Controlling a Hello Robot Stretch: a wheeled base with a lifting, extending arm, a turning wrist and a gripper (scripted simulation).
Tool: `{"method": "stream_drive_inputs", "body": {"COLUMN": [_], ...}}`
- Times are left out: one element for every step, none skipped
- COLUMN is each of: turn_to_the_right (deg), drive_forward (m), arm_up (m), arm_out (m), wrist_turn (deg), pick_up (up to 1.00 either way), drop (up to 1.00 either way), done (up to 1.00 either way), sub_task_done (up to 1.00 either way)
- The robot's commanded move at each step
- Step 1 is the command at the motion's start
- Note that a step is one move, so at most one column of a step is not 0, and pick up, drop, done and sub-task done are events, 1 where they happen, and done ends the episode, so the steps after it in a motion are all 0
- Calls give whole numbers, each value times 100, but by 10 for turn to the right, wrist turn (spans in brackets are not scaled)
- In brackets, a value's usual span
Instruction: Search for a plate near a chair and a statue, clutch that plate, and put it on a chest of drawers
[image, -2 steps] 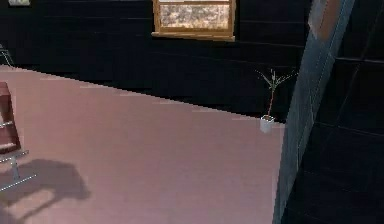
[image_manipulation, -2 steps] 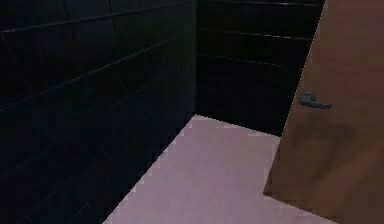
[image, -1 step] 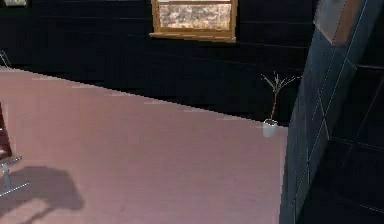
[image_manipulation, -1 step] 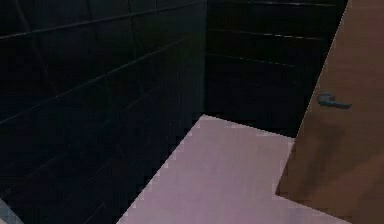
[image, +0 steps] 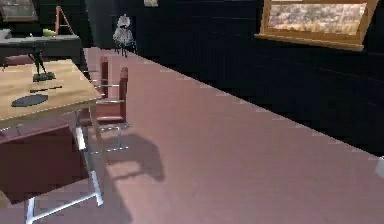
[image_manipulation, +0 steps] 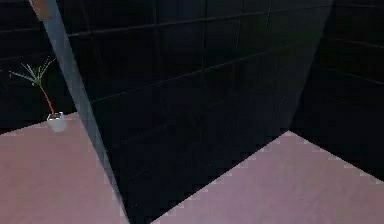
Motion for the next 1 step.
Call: {"method": "stream_drive_inputs", "body": {"turn_to_the_right": [0], "drive_forward": [75], "arm_up": [0], "arm_out": [0], "wrist_turn": [0], "pick_up": [0], "drop": [0], "done": [0], "sub_task_done": [0]}}
